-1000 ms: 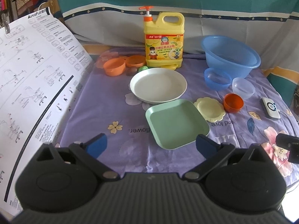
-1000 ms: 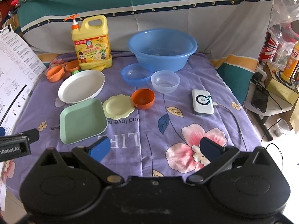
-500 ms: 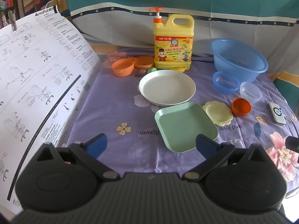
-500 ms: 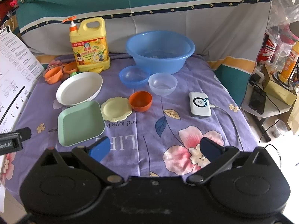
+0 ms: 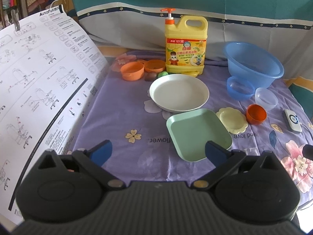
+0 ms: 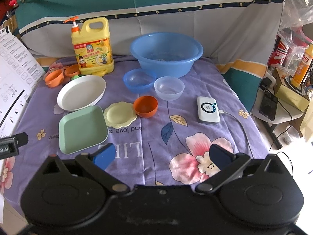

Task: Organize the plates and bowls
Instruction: 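Move the left tool toward the rim of the white round plate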

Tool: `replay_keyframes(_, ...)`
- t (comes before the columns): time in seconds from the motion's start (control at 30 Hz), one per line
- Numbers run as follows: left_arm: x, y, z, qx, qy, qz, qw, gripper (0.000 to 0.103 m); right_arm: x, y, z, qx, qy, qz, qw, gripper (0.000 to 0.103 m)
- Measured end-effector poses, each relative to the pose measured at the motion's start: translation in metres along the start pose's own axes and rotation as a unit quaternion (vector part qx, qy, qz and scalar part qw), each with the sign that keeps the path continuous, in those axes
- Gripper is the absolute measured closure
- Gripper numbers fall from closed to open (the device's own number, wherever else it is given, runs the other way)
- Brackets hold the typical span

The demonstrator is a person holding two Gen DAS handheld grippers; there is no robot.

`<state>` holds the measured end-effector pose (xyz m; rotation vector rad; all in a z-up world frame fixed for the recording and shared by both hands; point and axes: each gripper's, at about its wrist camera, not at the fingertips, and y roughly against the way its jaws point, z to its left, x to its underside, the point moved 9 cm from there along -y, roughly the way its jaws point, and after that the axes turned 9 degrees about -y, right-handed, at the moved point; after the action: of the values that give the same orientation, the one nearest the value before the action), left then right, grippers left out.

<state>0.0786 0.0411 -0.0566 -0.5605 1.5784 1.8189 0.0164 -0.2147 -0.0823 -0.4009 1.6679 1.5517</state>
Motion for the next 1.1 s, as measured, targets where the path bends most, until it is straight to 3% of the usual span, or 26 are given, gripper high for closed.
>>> replay_keyframes(1.1, 0.005, -0.020, -0.002, -0.002, -0.010, 0.006, 0.9999, 0.000, 0.004, -0.021, 0.001, 0.008, 0.007, 0.017, 1.000, 0.000)
